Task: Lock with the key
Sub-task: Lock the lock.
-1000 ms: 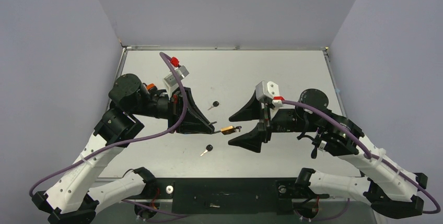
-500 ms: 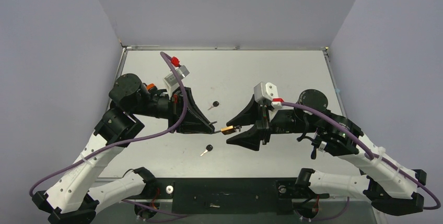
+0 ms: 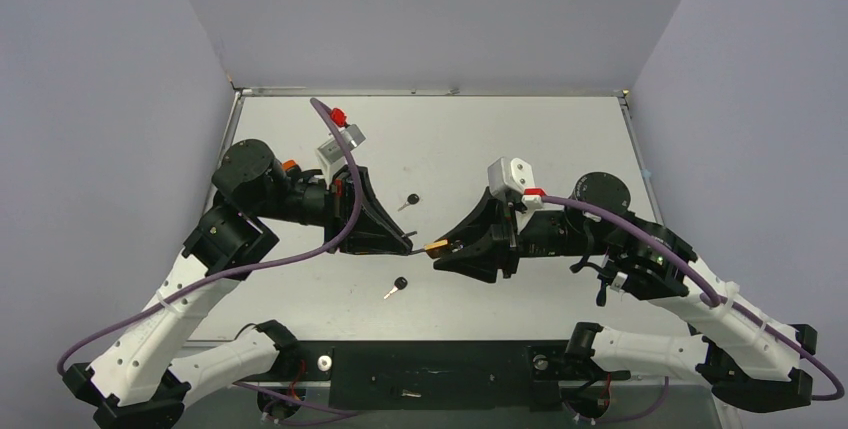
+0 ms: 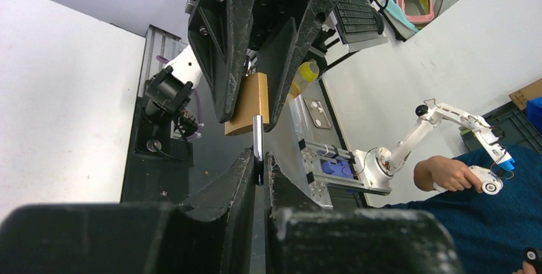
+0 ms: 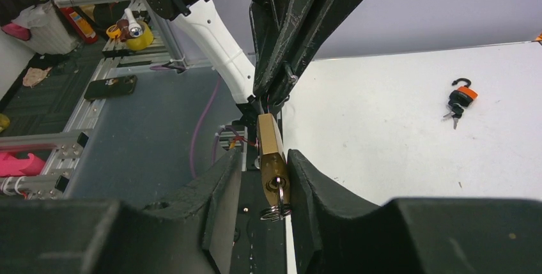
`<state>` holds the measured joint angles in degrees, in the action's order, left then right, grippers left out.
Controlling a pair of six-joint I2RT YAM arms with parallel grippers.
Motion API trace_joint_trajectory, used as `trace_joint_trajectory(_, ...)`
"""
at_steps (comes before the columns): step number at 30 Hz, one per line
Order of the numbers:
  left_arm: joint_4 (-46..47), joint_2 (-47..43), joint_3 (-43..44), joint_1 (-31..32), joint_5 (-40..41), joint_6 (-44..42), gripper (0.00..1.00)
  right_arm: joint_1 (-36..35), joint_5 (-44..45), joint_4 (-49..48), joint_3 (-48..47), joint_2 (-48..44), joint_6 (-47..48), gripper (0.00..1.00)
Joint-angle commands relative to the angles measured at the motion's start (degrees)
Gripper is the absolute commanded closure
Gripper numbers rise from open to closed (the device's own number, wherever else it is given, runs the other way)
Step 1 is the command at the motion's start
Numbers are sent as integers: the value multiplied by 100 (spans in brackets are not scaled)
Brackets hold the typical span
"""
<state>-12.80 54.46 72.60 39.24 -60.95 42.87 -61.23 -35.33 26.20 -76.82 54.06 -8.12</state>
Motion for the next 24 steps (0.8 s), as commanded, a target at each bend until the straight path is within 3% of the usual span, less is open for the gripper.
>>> trace_joint_trajectory(1,422,6,56,-33,-72,14,100,-51,73,-304,-169,-12,-3,72)
trace_joint_trajectory(3,421,25,41,-31,-69,3,100,-54,87,-331,-142,-47,-16,75)
trace_joint_trajectory(9,392,55,4,-36,-21,-7,100,-71,233,-392,-73,-112,-165,100)
trace_joint_trajectory(12,-46,108,162,-35,175,-431,100,-81,417,-495,-5,-177,-314,100)
trace_joint_trajectory(13,-533,120,244,-33,510,-650,97,-81,605,-533,45,-194,-438,100)
trace_joint_trajectory(14,-769,114,430,-34,754,-1062,84,-77,711,-552,71,-241,-516,100)
trace_joint_trajectory(16,-1427,79,699,-32,1627,-1713,71,-63,1099,-598,171,-337,-825,100)
trace_joint_trajectory(17,-1682,14,771,-32,2368,-1893,65,-57,1335,-605,241,-363,-1050,100)
trace_joint_trajectory(21,-1079,-480,637,-29,3648,-2411,49,-48,1704,-600,417,-576,-1622,100)
trace_joint_trajectory(24,-601,-592,629,-29,3499,-2690,46,-47,1706,-584,462,-643,-1864,100)
